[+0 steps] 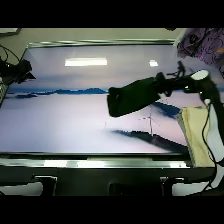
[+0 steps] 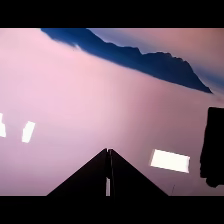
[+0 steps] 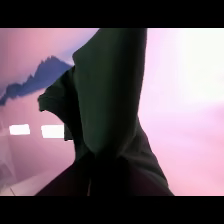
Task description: Fold the clothes and pants, and hang the long-sleeved shirts on hangers.
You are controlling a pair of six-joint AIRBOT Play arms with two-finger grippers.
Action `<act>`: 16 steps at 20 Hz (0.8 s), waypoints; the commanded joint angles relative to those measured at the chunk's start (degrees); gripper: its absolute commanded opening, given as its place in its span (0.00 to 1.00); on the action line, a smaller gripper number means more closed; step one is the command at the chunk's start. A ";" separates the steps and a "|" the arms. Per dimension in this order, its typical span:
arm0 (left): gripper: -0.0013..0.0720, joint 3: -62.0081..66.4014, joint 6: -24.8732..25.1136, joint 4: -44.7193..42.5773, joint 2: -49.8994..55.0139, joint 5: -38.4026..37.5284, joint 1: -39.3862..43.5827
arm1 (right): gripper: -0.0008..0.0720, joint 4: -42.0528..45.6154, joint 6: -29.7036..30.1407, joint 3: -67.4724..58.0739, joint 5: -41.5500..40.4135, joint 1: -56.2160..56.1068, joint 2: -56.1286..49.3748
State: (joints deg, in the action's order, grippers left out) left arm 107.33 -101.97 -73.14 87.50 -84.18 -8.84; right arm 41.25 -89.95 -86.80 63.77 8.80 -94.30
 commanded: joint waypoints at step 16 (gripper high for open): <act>0.04 0.02 -0.02 1.16 0.02 -0.09 0.00 | 0.06 32.92 -35.65 -10.97 0.81 23.91 14.21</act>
State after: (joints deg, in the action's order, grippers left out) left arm 107.33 -102.00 -72.01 87.50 -84.27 -8.84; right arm 66.70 -118.54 -97.69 65.08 31.68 -82.39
